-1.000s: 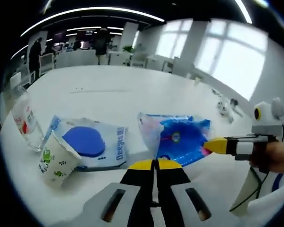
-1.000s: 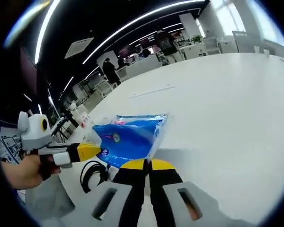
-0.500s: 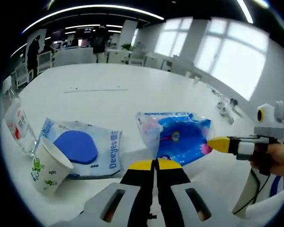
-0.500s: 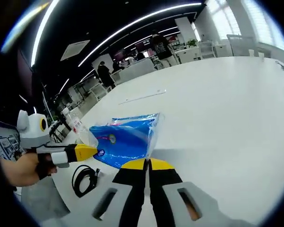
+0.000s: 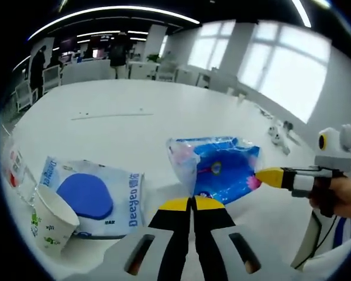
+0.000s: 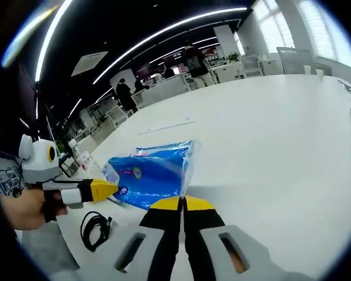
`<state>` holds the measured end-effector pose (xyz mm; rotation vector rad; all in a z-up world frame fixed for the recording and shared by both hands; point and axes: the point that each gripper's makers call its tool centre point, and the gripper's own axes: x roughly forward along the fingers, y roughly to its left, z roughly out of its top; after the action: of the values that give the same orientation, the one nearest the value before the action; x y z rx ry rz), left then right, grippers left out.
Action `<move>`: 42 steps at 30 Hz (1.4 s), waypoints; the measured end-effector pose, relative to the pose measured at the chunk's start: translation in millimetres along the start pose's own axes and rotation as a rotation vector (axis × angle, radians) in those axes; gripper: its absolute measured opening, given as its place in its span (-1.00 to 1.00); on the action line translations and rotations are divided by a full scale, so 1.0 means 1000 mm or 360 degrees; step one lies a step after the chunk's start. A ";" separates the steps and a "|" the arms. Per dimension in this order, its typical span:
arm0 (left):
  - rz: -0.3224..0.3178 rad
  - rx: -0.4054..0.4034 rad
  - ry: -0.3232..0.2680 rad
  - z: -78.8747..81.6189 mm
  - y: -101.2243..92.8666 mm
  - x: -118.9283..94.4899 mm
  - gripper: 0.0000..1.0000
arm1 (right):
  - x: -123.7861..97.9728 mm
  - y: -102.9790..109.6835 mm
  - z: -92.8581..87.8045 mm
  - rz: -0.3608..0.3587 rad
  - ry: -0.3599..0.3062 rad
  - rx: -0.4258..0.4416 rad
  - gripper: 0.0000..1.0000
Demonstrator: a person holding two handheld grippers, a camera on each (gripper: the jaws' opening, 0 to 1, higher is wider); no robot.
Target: Arrange the tabletop items into an orderly group along one side of the table until the central work area is clear of visible clutter.
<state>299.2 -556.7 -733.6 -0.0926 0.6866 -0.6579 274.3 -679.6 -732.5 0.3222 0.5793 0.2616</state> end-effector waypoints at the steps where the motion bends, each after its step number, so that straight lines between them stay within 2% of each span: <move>1: 0.0001 0.0009 0.0007 0.000 0.000 0.002 -1.00 | 0.001 -0.001 0.000 -0.0003 0.0004 -0.0005 -1.00; 6: 0.0000 0.0000 0.0027 -0.003 0.002 0.011 -1.00 | 0.006 -0.008 0.003 -0.0012 0.0010 0.0002 -1.00; 19: -0.0004 -0.0007 0.0093 -0.010 0.005 0.030 -1.00 | 0.021 -0.023 -0.004 -0.0024 0.0062 0.0017 -1.00; 29: 0.0002 -0.0061 0.0124 -0.016 0.008 0.046 -1.00 | 0.034 -0.037 -0.011 -0.0033 0.0115 0.0025 -1.00; 42: 0.0033 -0.0109 0.0202 -0.030 0.018 0.058 -1.00 | 0.049 -0.044 -0.023 -0.0030 0.0193 0.0018 -1.00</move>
<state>323.9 -573.1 -794.7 -0.1076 0.8318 -0.6243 307.4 -698.2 -791.1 0.3132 0.7032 0.2611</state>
